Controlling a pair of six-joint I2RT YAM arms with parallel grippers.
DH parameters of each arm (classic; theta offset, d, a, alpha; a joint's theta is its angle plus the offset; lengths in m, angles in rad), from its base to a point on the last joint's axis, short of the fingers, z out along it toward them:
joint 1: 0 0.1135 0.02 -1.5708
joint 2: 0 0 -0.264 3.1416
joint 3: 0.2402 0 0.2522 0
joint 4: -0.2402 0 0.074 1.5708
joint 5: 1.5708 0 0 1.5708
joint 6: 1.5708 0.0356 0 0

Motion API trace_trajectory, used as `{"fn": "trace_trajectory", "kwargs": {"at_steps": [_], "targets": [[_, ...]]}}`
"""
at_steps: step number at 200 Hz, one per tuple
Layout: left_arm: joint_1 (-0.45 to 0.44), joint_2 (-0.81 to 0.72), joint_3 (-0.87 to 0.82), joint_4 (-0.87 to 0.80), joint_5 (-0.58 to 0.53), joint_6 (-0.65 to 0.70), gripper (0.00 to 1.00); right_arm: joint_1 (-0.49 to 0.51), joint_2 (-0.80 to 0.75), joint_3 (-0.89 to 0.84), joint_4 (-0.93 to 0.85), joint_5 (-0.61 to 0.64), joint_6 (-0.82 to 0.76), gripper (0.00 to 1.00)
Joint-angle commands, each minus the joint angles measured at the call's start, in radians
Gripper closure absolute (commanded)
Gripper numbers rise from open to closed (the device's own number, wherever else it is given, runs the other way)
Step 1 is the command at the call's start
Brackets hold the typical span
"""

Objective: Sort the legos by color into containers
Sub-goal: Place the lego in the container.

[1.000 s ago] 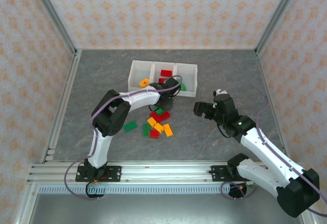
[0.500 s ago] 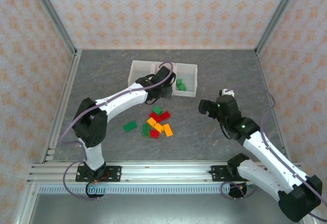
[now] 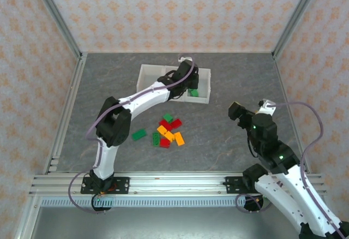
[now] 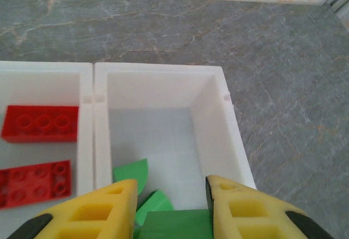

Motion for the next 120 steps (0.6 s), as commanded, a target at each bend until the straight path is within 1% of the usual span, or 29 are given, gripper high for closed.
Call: {"fn": "trace_trajectory", "kwargs": {"at_steps": [1,22,36,50,75,91,108,113,116,120], "targets": [[-0.007,0.064,0.078,0.088,-0.042,-0.045,0.82,0.001,0.013,0.017,-0.001,-0.016,-0.005,0.00],[-0.007,0.104,0.112,0.110,-0.061,-0.049,0.81,0.001,0.026,0.011,0.010,-0.030,-0.012,0.00],[-0.007,0.116,0.113,0.137,-0.070,-0.047,0.71,0.001,0.029,0.006,0.021,-0.045,-0.014,0.00],[-0.007,0.123,0.116,0.149,-0.087,-0.047,0.64,0.001,0.029,0.002,0.027,-0.058,-0.019,0.00],[-0.006,0.110,0.110,0.159,-0.103,-0.039,0.49,0.001,0.031,-0.003,0.037,-0.065,-0.026,0.00],[-0.007,0.084,0.090,0.172,-0.108,-0.027,0.33,0.001,0.038,-0.005,0.040,-0.067,-0.027,0.00],[-0.008,0.044,0.061,0.181,-0.107,-0.009,0.19,0.001,0.044,-0.005,0.040,-0.071,-0.028,0.00],[-0.008,0.031,0.051,0.185,-0.104,-0.002,0.13,0.001,0.045,-0.005,0.040,-0.072,-0.029,0.00],[-0.008,0.022,0.044,0.186,-0.105,-0.001,0.03,0.001,0.046,-0.005,0.040,-0.073,-0.029,0.00],[-0.008,0.011,0.036,0.188,-0.103,0.001,0.01,0.001,0.048,-0.005,0.039,-0.074,-0.029,0.00]]}}
